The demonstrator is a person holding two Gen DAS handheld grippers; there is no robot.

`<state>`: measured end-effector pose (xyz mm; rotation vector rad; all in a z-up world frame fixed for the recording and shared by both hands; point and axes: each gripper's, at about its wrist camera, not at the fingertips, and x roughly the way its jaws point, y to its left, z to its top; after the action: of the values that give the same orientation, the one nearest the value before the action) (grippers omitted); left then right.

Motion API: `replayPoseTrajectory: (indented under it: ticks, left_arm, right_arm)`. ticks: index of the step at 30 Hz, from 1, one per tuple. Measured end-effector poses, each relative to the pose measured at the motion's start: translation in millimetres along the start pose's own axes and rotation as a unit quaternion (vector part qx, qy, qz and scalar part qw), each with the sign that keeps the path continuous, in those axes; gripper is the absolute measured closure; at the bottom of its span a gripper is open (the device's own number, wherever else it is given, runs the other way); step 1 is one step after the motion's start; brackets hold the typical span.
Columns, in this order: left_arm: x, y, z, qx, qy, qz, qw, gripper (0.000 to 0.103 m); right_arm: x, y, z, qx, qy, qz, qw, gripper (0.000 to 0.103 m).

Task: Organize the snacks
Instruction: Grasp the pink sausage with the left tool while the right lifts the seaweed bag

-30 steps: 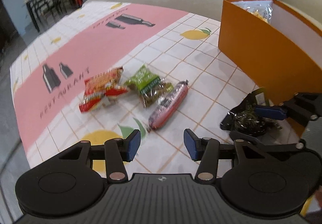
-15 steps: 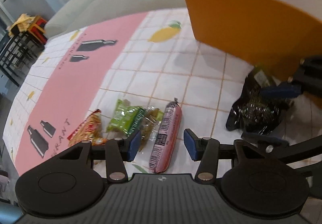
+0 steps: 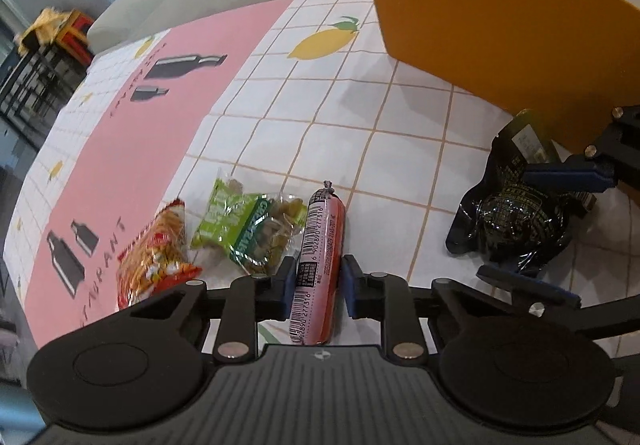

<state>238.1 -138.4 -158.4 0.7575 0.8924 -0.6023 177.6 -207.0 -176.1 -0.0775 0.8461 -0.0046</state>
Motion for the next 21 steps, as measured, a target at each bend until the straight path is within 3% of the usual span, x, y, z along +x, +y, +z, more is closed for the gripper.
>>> replayPoseTrajectory:
  ticks: [6, 12, 16, 21]
  left_arm:
    - [-16.3, -2.4, -10.2, -0.056, 0.007, -0.015, 0.9983, 0.077]
    - [-31.7, -2.7, -30.2, -0.11, 0.045, -0.002, 0.9929, 0.077]
    - [-49.0, 2.2, -49.2, -0.173, 0.063, -0.025, 0.9825, 0.077]
    - [-74.7, 7.0, -72.4, -0.237, 0.059, -0.038, 0.969, 0.077]
  right_arm:
    - [-4.9, 6.1, -1.2, -0.027, -0.001, -0.008, 1.0, 0.052]
    - [-12.6, 7.6, -2.9, -0.033, 0.006, 0.006, 0.999, 0.052]
    - [-22.3, 16.1, -6.0, -0.059, 0.006, 0.015, 0.998, 0.053]
    - [-41.2, 23.5, -9.6, -0.077, -0.005, 0.023, 0.997, 0.053]
